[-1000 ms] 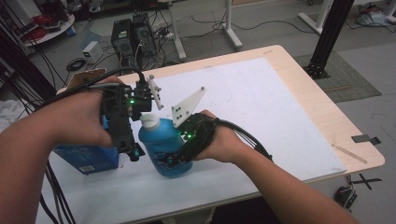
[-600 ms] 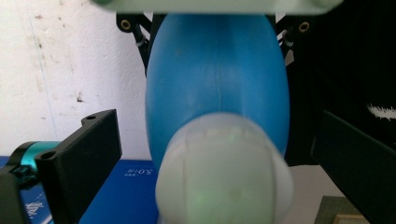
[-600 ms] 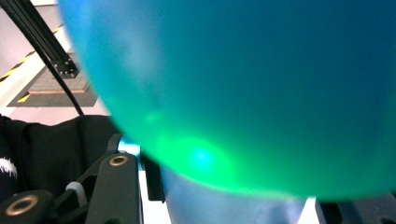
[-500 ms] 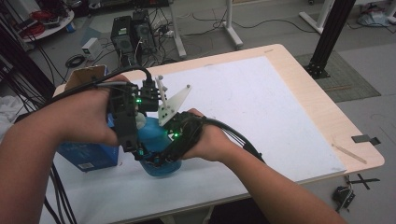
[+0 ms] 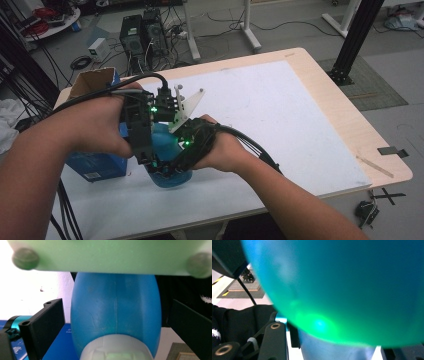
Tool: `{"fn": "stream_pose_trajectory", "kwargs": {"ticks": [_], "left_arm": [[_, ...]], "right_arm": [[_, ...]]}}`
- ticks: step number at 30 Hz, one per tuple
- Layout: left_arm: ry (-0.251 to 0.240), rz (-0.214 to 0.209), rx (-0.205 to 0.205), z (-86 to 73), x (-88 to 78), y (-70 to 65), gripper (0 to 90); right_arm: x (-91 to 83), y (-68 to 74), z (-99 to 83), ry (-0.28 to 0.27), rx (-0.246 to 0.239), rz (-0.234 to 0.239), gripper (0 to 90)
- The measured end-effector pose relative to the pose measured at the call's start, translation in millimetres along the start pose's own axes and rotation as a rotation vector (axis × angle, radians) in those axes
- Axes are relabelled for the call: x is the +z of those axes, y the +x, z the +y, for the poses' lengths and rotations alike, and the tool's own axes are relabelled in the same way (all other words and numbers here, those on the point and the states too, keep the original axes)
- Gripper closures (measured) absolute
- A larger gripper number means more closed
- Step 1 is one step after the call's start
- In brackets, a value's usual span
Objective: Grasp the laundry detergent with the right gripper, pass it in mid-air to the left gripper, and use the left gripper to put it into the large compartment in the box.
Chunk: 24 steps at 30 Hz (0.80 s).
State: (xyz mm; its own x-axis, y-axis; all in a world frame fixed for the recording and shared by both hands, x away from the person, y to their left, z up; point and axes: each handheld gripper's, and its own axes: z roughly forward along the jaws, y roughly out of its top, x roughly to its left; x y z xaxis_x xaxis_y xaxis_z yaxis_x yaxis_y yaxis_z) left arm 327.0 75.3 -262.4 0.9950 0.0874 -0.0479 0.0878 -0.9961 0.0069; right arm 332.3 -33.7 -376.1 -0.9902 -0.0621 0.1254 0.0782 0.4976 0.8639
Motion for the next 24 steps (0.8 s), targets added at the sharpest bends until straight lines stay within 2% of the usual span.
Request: {"fn": "stream_pose_trajectory", "kwargs": {"ticks": [11,13,24], "left_arm": [[0.0,0.019,-0.009,0.0,0.0,-0.1,3.3],[-0.003,0.022,-0.007,-0.2,-0.2,0.2,9.6],[-0.011,0.051,-0.014,-2.0,0.9,-0.6,13.1]], "right_arm": [[-0.2,-0.6,-0.3,0.0,-0.004,0.007,46.4],[-0.5,-0.5,-0.2,-0.002,-0.003,0.006,46.4],[0.0,-2.0,-0.7,-0.005,-0.006,0.003,46.4]]}}
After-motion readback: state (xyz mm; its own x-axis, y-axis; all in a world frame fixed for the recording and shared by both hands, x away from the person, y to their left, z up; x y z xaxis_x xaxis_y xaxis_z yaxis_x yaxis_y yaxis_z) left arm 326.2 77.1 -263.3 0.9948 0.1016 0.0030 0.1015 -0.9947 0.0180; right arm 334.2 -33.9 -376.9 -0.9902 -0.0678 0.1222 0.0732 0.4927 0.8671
